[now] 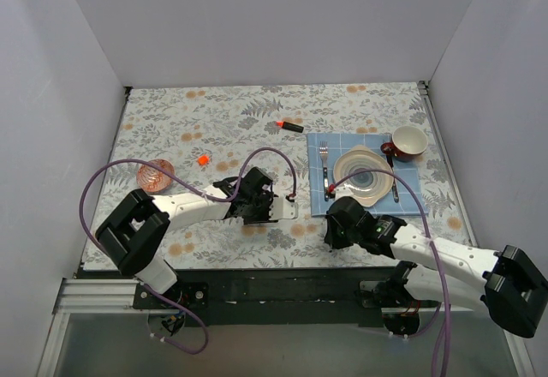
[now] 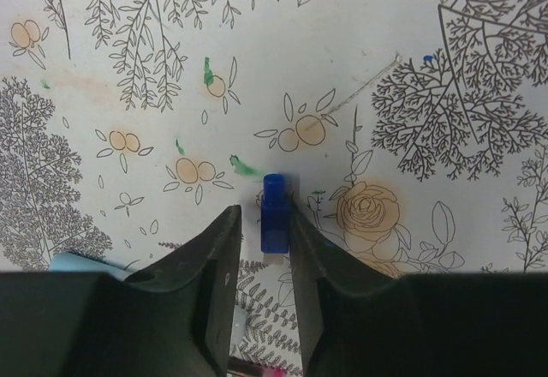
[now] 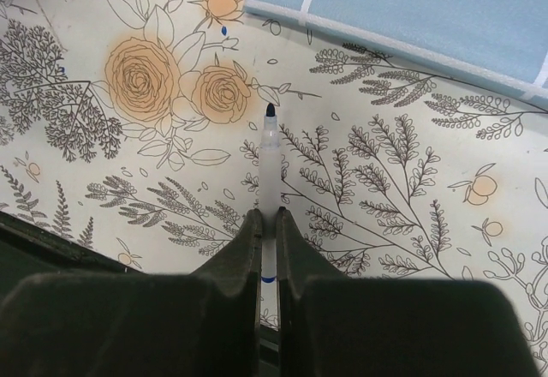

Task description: Insert the pens into the pen caps

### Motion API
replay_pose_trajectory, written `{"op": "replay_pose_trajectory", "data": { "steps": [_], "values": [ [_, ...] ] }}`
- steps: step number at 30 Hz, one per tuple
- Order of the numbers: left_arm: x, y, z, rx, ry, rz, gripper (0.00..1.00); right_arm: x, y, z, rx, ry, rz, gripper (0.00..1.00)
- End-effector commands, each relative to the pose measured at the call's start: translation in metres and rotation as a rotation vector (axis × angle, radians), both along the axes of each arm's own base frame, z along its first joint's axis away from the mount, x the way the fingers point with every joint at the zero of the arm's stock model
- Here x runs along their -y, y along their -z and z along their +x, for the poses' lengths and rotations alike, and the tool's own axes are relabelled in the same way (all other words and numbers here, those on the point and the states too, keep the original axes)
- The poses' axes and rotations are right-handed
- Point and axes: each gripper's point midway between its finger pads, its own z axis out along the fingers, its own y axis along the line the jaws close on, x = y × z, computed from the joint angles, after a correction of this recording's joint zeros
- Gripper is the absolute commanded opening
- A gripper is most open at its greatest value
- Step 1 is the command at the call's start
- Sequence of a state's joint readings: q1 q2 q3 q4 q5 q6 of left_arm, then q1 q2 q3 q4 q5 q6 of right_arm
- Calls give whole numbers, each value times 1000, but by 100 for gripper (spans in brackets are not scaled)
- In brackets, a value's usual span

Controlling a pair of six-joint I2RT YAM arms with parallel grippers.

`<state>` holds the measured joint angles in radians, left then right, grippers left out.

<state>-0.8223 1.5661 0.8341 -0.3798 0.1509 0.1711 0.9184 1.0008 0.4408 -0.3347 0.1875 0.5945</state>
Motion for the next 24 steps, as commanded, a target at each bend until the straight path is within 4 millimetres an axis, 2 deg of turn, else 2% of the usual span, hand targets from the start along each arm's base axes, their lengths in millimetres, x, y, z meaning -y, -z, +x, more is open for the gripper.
{"op": "replay_pose_trajectory", "data": {
  "steps": [1, 3, 5, 9, 10, 11, 13, 17, 20, 21, 22, 24],
  "values": [
    [2, 3, -7, -40, -42, -8, 31, -3, -13, 12, 73, 17, 34, 1],
    [7, -8, 0, -16, -86, -41, 36, -5, -20, 14, 92, 17, 53, 1],
    [15, -22, 6, 0, -139, -102, 46, -7, -30, 18, 119, 18, 73, 1],
    [28, -48, 2, -13, -182, -234, 55, -12, -46, 24, 153, 27, 103, 1],
    [33, -61, 6, 12, -196, -288, 60, -13, -49, 25, 158, 27, 109, 1],
    [34, -67, 5, 2, -228, -318, 67, -16, -55, 26, 169, 24, 128, 1],
    [37, -77, 3, -5, -236, -365, 66, -19, -62, 28, 184, 24, 151, 1],
    [48, -118, 9, 12, -336, -558, 67, -29, -83, 35, 246, 16, 233, 1],
    [68, -150, 10, -96, -448, -777, 67, -39, -98, 37, 288, -5, 311, 1],
    [76, -157, 4, -205, -513, -849, 67, -42, -102, 38, 295, -10, 327, 1],
    [85, -171, 5, -241, -522, -919, 66, -44, -107, 39, 305, -12, 342, 1],
    [100, -181, -6, -416, -565, -996, 63, -50, -117, 41, 325, -19, 380, 1]
  ]
}}
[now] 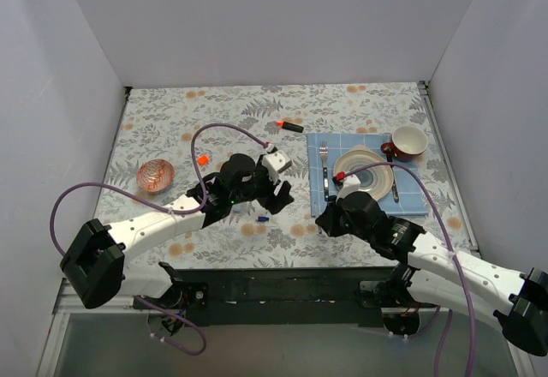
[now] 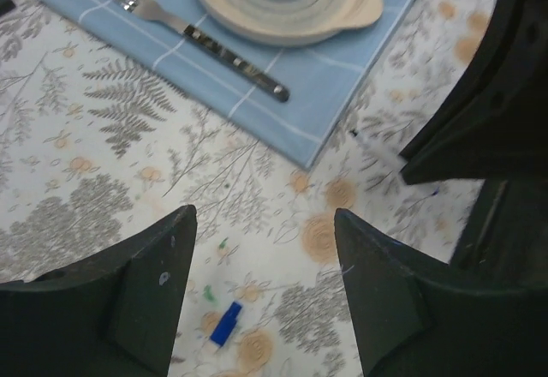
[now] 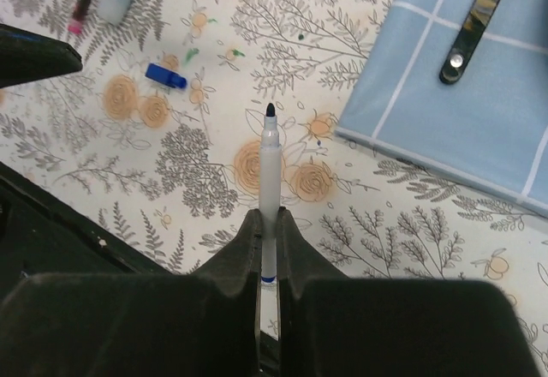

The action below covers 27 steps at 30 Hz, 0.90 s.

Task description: Insert the pens into the pen caps

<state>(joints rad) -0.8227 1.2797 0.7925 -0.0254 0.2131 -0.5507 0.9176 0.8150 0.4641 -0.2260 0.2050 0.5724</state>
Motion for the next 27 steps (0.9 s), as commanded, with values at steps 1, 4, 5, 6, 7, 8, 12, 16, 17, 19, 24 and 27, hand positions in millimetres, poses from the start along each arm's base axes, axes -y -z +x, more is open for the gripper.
{"op": "replay_pose_trajectory", "data": {
  "steps": [1, 4, 5, 6, 7, 8, 12, 16, 17, 19, 24, 27],
  "values": [
    [43, -63, -15, -263, -21, -424, 63, -25, -51, 17, 118, -17, 155, 1],
    [55, -79, -31, -380, 39, -576, 63, -31, -62, 18, 140, -28, 191, 1],
    [56, -78, -34, -403, 46, -591, 63, -32, -65, 19, 146, -30, 200, 1],
    [58, -76, -34, -420, 47, -596, 63, -33, -68, 19, 149, -33, 209, 1],
    [60, -75, -33, -439, 39, -598, 63, -34, -71, 19, 153, -35, 215, 1],
    [60, -71, -31, -448, 26, -587, 62, -34, -71, 20, 156, -32, 217, 1],
    [60, -53, -25, -479, -35, -551, 60, -36, -76, 19, 163, -38, 240, 1],
    [60, -39, -19, -513, -99, -539, 58, -40, -80, 19, 170, -42, 273, 1],
    [60, -36, -18, -511, -113, -537, 58, -40, -79, 19, 169, -44, 273, 1],
    [61, -33, -18, -512, -117, -537, 58, -40, -81, 18, 173, -42, 287, 1],
    [68, -24, -24, -538, -103, -521, 53, -38, -86, 20, 189, -29, 296, 1],
    [73, -22, -28, -556, -86, -532, 36, -38, -86, 20, 192, -28, 302, 1]
  ]
}}
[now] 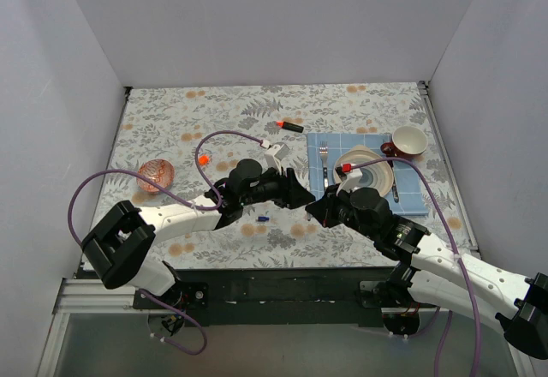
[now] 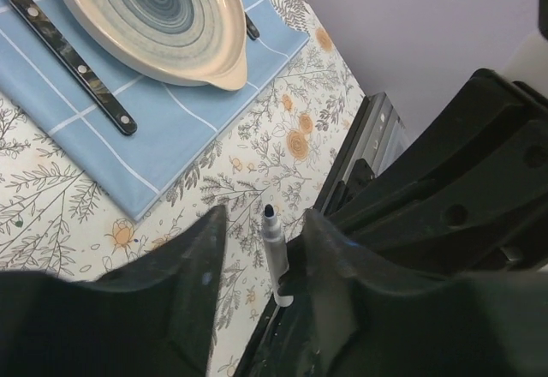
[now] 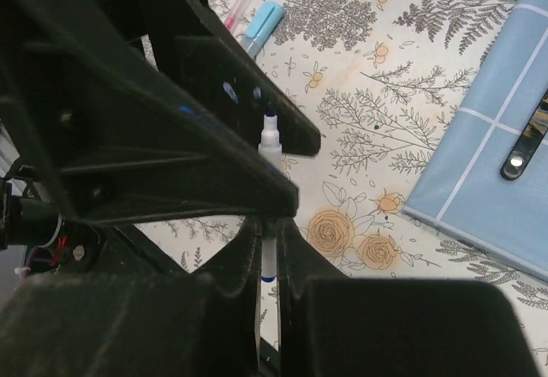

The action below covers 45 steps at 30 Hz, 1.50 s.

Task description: Insert the pens into the pen caps

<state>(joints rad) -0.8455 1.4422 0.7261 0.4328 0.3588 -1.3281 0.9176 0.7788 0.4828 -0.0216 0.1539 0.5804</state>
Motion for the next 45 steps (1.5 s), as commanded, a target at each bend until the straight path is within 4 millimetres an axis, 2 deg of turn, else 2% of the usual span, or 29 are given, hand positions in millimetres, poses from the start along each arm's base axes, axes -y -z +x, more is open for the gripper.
{"op": "replay_pose_trajectory", "data": {
  "steps": [1, 3, 4, 6, 7, 10, 15, 19, 20, 21, 22, 23, 24, 26, 28, 29, 31, 34, 37, 38, 39, 40, 41, 43, 44, 45],
  "values": [
    [7, -5, -6, 2, 17, -40, 29, -5, -26, 7, 54, 15, 80, 1],
    [10, -7, -11, -1, 46, -54, 16, -6, -26, 6, 51, 9, 80, 1],
    [11, -8, -11, -4, 50, -61, 0, -6, -24, 5, 46, 4, 80, 1],
    [11, -13, -13, 0, 53, -81, 0, -8, -22, 2, 36, -13, 80, 4],
    [10, -19, -14, 1, 53, -100, 0, -8, -20, 0, 30, -16, 81, 15],
    [8, -33, -17, 17, 53, -145, 0, -8, -16, -4, 19, -28, 94, 30],
    [9, -50, -20, 17, 61, -199, 0, -11, -8, -10, -9, -55, 98, 36],
    [9, -53, -23, 8, 73, -215, 0, -15, -8, -12, -15, -76, 107, 28],
    [9, -52, -23, 8, 77, -215, 0, -15, -9, -12, -13, -78, 113, 21],
    [9, -52, -24, 5, 81, -216, 0, -15, -9, -12, -14, -80, 111, 6],
    [9, -51, -24, 5, 79, -212, 0, -15, -10, -12, -8, -78, 113, 1],
    [9, -49, -25, 2, 82, -211, 0, -15, -9, -11, -9, -77, 110, 1],
    [8, -49, -24, 1, 77, -207, 7, -15, -8, -11, -8, -74, 109, 1],
    [8, -50, -19, -2, 48, -199, 31, -14, -9, -11, -7, -72, 112, 1],
    [2, -41, -6, -38, -46, -140, 54, -12, -10, -11, -5, -60, 119, 1],
    [2, -48, -1, -35, -66, -133, 57, -10, -11, -9, -5, -45, 121, 1],
    [-3, -46, 2, -44, -78, -85, 63, -8, -9, -9, -12, -34, 118, 1],
    [-20, -51, 29, -122, -275, -54, 52, -3, -9, -8, -10, -7, 117, 1],
    [-48, -48, 47, -183, -431, -68, 51, 1, -10, -6, -1, 13, 114, 1],
    [-68, -59, 61, -210, -562, -131, 58, 3, -8, -6, -3, 18, 106, 1],
    [-80, -51, 61, -221, -607, -146, 71, 4, -9, -7, -1, 20, 109, 1],
    [-89, -54, 64, -236, -651, -182, 81, 6, -9, -6, 0, 28, 109, 1],
    [-106, -66, 68, -268, -730, -265, 85, 8, -7, -6, -2, 36, 105, 1],
    [-123, -61, 71, -336, -815, -332, 73, 10, -8, -6, 4, 43, 111, 1],
    [-140, -44, 74, -399, -932, -303, 64, 12, -9, -6, 7, 50, 111, 1],
    [-145, -35, 74, -534, -1011, -340, 52, 12, -11, -6, 13, 52, 118, 1]
  ]
}}
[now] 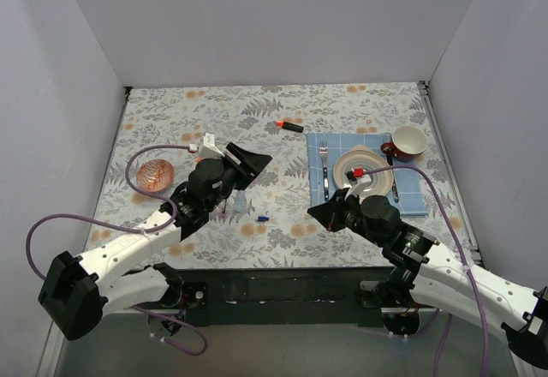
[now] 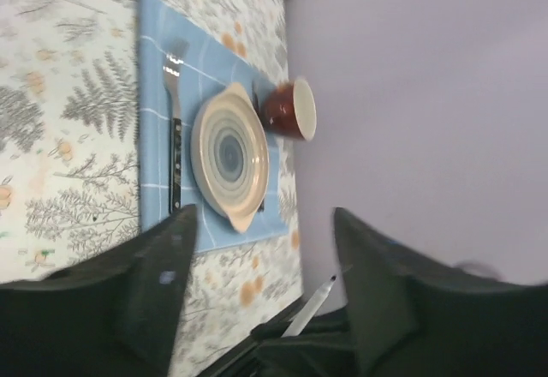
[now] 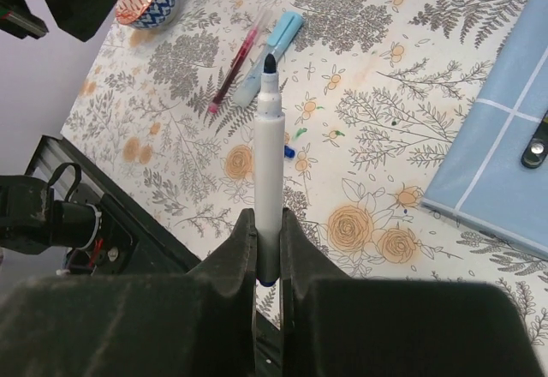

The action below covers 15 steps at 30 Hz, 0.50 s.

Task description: Insert the pens into the pen caps

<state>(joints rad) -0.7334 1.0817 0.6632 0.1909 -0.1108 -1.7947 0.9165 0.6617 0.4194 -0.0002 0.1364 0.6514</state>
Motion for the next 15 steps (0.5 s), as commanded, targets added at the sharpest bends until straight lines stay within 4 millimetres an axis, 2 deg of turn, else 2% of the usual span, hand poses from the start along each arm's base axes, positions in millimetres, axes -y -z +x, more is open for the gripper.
{"op": "replay_pose_trajectory", "data": {
  "steps": [1, 2, 3, 4, 5, 6, 11, 14, 15],
  "values": [
    [-43, 17, 20, -308, -368, -151, 52, 7, -3, 5, 22, 46, 10, 1],
    [-53, 44, 12, -422, -418, -60, 55, 7, -3, 5, 23, 45, 9, 1],
    [-50, 58, 15, -510, -459, -48, 58, 7, -4, 6, 26, 46, 9, 1],
    [-49, 63, 14, -556, -473, -34, 58, 7, -4, 6, 27, 45, 6, 1],
    [-45, 57, 16, -593, -487, -49, 58, 7, -3, 6, 26, 45, 5, 1],
    [-45, 78, 7, -680, -498, -5, 58, 7, -3, 6, 27, 45, 4, 1],
    [-41, 101, 0, -834, -577, -157, 54, 13, -3, 5, 31, 58, -8, 1],
    [-46, 126, -7, -926, -648, -150, 46, 17, -4, 6, 45, 71, -12, 1],
    [-45, 129, -8, -952, -663, -146, 45, 18, -5, 6, 46, 74, -14, 1]
  ]
}}
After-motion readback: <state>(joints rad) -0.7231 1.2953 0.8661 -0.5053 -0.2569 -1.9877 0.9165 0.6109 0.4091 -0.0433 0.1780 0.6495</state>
